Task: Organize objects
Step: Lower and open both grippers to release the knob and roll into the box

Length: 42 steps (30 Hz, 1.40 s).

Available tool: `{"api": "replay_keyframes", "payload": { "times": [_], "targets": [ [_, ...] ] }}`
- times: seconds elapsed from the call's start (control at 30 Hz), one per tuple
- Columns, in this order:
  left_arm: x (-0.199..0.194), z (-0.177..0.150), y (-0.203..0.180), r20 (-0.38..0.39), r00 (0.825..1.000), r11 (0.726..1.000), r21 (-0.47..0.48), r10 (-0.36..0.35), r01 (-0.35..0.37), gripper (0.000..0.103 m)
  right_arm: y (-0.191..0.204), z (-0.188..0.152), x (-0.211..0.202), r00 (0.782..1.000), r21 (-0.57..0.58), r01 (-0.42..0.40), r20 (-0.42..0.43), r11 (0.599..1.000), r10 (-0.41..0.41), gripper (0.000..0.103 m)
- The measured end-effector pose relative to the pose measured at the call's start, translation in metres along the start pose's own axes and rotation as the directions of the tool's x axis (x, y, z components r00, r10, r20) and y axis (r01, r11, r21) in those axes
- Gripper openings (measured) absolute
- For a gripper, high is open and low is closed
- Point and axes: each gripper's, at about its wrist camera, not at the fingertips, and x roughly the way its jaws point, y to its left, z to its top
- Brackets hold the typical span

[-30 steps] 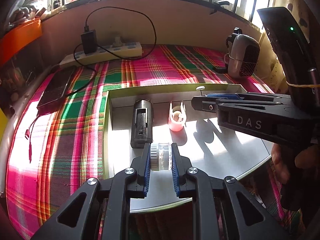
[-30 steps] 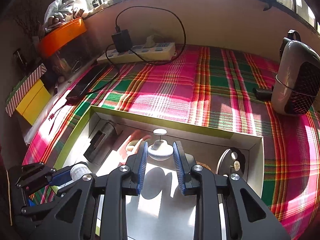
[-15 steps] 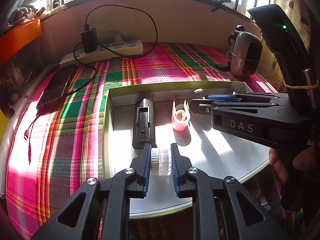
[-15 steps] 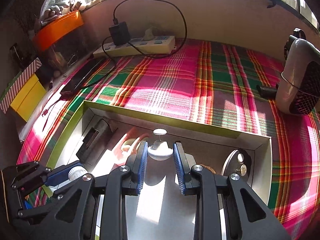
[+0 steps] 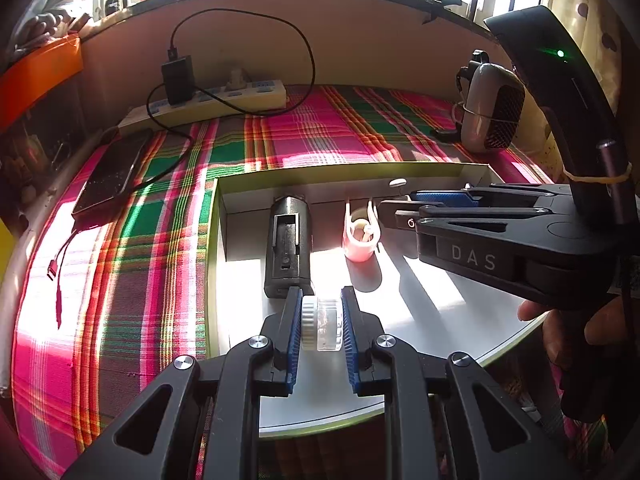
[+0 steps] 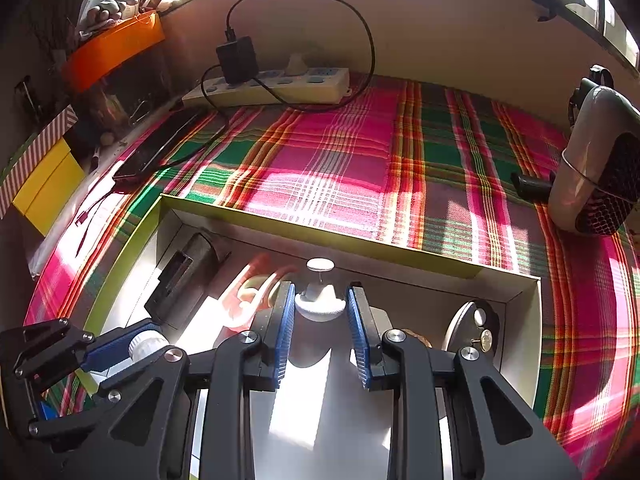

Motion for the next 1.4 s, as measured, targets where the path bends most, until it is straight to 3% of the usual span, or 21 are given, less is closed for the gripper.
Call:
{"api": "replay_keyframes", "payload": {
  "times": [0.5, 0.77, 1.4],
  "targets": [
    [0.0, 0.0, -0.001, -0.005, 1.0, 1.0, 0.001, -0.008, 0.008, 0.025, -0.002, -0.001, -0.001, 1.0, 0.014, 0.005, 0.004, 1.0, -0.005, 0.038],
    [-0.001, -0.001, -0.002, -0.003, 1.0, 1.0, 0.0, -0.009, 0.009, 0.035, -0.004, -0.002, -0.008, 1.0, 0.031, 0.001, 0.023, 1.0, -0.002, 0.039],
    [-0.035, -0.007, -0.008, 0.051, 0.999, 1.0, 0.009, 0.007, -0.007, 0.037, 0.002, -0.015, -0.055, 0.993, 0.047, -0.008, 0.118, 0.999, 0.003, 0.041]
  ]
}}
